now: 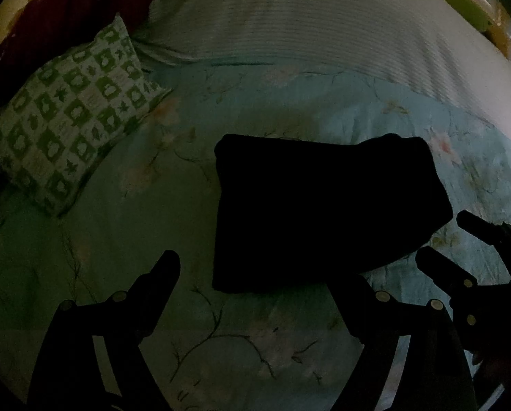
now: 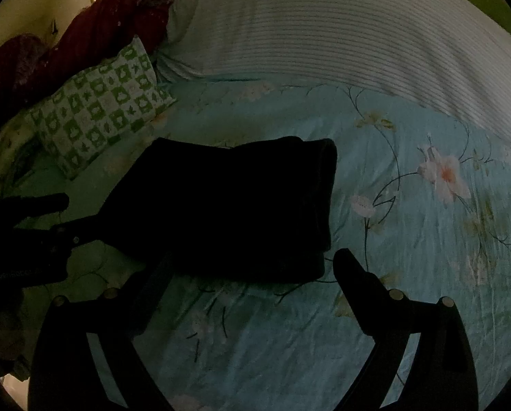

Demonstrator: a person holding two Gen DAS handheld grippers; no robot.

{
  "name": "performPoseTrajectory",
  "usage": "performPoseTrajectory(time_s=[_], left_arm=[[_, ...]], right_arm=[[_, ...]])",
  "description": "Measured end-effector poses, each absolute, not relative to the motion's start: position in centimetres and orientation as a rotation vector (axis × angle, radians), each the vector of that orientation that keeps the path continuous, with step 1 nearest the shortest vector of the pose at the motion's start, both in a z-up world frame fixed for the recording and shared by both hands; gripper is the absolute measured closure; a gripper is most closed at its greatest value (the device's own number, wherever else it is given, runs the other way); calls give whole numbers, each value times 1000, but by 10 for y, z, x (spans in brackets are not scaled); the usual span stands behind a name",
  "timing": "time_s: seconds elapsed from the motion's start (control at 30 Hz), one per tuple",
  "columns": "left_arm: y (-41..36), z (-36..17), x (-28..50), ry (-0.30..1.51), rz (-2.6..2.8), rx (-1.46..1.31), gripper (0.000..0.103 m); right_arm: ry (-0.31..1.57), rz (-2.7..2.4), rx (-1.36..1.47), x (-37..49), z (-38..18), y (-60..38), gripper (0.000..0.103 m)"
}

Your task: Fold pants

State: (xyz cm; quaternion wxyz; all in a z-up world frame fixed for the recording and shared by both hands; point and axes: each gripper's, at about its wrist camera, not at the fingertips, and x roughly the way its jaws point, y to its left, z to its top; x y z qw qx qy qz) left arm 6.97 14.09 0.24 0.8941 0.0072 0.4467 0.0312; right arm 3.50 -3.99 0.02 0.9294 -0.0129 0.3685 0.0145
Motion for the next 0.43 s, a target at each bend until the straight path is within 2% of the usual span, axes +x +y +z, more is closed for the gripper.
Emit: performPoseTrajectory(time_s=[0.43], left_arm=[[128, 16, 82, 947, 72, 34, 17]], right_arm=[[740, 21, 26, 32, 6, -54, 7]])
